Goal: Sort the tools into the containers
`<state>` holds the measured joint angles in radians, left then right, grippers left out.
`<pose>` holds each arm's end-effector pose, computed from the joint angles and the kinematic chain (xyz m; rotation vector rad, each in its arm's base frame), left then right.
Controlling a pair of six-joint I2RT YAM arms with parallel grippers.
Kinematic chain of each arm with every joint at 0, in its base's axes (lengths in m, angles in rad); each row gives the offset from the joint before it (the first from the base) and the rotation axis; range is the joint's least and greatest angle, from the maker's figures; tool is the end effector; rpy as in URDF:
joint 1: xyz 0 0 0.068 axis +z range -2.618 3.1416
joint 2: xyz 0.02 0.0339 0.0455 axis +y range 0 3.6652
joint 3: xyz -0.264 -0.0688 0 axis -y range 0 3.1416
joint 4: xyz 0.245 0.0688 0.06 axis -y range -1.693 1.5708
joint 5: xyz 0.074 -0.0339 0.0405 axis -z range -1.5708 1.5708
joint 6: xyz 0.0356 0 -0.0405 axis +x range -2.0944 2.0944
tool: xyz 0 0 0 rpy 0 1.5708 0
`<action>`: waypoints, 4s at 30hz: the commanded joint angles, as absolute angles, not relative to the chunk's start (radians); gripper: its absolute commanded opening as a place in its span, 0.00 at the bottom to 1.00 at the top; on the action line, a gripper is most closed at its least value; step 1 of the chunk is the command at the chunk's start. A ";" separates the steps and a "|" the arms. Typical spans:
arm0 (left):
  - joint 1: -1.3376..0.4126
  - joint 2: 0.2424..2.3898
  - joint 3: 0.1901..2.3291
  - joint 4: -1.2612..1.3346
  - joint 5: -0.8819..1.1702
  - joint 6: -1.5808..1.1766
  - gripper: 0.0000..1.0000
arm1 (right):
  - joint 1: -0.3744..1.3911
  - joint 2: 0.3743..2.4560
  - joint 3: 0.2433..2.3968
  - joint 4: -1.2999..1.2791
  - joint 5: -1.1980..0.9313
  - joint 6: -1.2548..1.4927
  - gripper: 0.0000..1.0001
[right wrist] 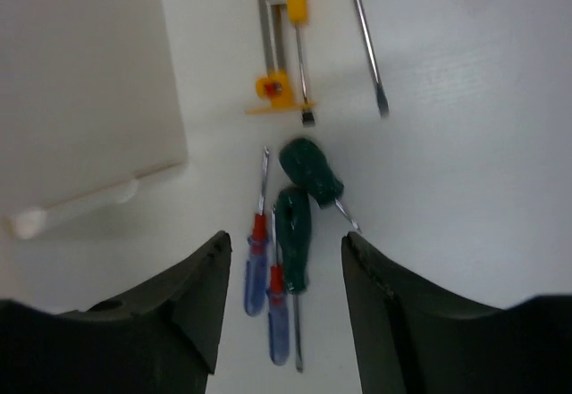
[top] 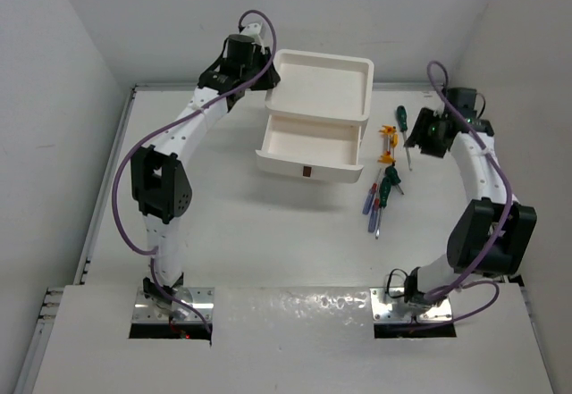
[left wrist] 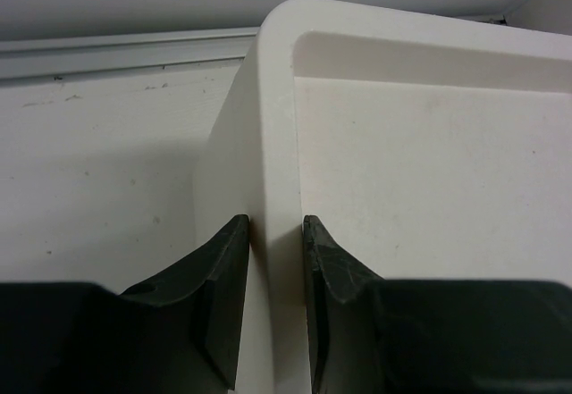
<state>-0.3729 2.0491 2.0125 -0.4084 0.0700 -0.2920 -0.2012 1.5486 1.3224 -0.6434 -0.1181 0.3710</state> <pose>0.4530 -0.1799 0.3517 0.1281 2.0455 -0.4898 0.3309 -0.0632 0.2974 0.6390 2.3594 0.2197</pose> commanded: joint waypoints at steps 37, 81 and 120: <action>-0.377 2.146 2.112 -0.535 0.144 -0.206 0.14 | -0.057 1.736 0.939 -0.370 0.074 0.337 0.42; -0.382 2.154 2.114 -0.494 0.144 -0.216 0.14 | 0.515 1.634 1.609 -0.426 -0.515 -0.600 0.00; -0.370 2.198 2.166 -0.569 0.129 -0.170 0.15 | -0.054 1.942 1.668 -0.296 0.222 0.361 0.21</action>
